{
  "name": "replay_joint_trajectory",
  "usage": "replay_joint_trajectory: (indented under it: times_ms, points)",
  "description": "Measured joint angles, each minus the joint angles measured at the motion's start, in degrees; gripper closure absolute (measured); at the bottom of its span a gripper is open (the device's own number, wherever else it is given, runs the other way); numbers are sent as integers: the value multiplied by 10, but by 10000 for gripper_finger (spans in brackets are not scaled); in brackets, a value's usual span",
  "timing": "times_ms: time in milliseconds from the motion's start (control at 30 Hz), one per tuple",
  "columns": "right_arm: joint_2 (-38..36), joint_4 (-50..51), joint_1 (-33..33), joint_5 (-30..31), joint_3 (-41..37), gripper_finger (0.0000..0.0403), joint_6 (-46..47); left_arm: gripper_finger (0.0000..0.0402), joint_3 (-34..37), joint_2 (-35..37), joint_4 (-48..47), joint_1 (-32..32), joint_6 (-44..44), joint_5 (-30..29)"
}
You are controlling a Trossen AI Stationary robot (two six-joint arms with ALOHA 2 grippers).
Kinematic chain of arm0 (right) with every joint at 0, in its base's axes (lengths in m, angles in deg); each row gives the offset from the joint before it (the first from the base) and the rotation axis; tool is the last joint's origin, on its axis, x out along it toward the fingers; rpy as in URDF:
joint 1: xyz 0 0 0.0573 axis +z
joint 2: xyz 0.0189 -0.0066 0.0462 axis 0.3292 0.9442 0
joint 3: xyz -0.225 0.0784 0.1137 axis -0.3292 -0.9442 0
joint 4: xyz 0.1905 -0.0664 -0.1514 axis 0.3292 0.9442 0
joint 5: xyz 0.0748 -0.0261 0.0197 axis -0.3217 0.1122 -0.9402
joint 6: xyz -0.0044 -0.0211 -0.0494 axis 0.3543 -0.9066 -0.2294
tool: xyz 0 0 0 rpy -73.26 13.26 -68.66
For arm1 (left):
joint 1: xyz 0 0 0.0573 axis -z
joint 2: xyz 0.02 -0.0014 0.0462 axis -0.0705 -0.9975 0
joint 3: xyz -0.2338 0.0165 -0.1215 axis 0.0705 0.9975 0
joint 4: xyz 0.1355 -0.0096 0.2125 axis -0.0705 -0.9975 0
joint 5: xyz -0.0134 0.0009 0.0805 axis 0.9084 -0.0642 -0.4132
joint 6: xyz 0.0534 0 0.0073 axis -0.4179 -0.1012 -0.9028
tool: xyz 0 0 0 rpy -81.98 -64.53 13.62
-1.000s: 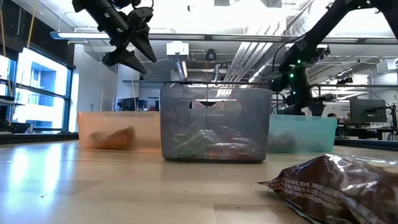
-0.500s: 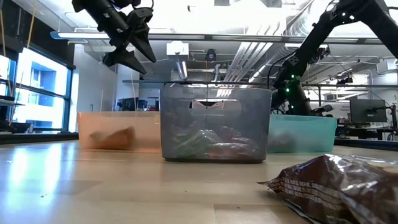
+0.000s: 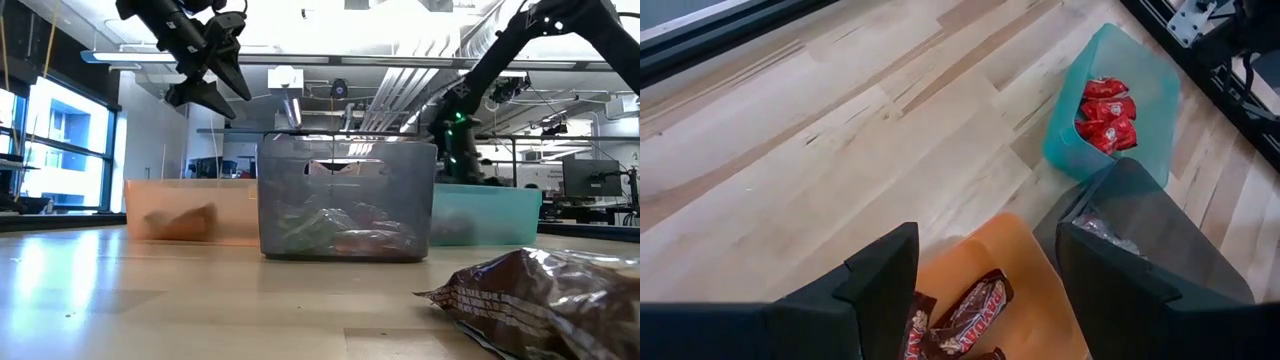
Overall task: Sort candy by brand, put in halloween buckets
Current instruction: Put the brown chocolate bar into the orange bin
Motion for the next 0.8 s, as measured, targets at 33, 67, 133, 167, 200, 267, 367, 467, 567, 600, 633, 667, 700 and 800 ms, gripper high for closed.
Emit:
replay_joint_trajectory:
  times_ms: [33,67,133,167,200,267,367,467,567,600,633,667,700,800]
  points:
    - [0,0,6,-19,9,219,-4,174,0,0,0,0,0,-2]
    - [0,1,13,-40,19,220,-5,174,0,0,0,0,0,-3]
    - [0,4,30,-75,37,223,-6,174,0,0,0,0,0,-3]
    - [0,7,39,-90,48,224,-8,174,0,0,0,0,0,-4]
    - [0,10,48,-103,60,224,-14,174,0,0,1,0,0,-4]
    - [0,20,69,-105,88,226,-30,174,0,0,0,0,3,-4]
    - [-1,39,88,-48,133,226,-42,174,0,0,1,0,8,-5]
    - [-2,68,82,13,162,226,-49,174,0,0,0,0,9,-5]
    - [-2,88,57,25,163,226,-37,174,0,0,-1,0,9,-5]
    - [-2,96,45,24,157,226,-28,174,0,0,-1,0,9,-5]
    - [-2,102,31,25,148,226,-19,174,0,0,-1,0,9,-5]
    - [-2,106,16,26,137,226,-15,174,0,0,-1,0,9,-4]
    - [-2,108,2,27,127,226,-10,174,0,0,-1,0,9,-5]
    - [-2,108,-34,29,94,226,5,174,0,0,-1,0,9,-5]
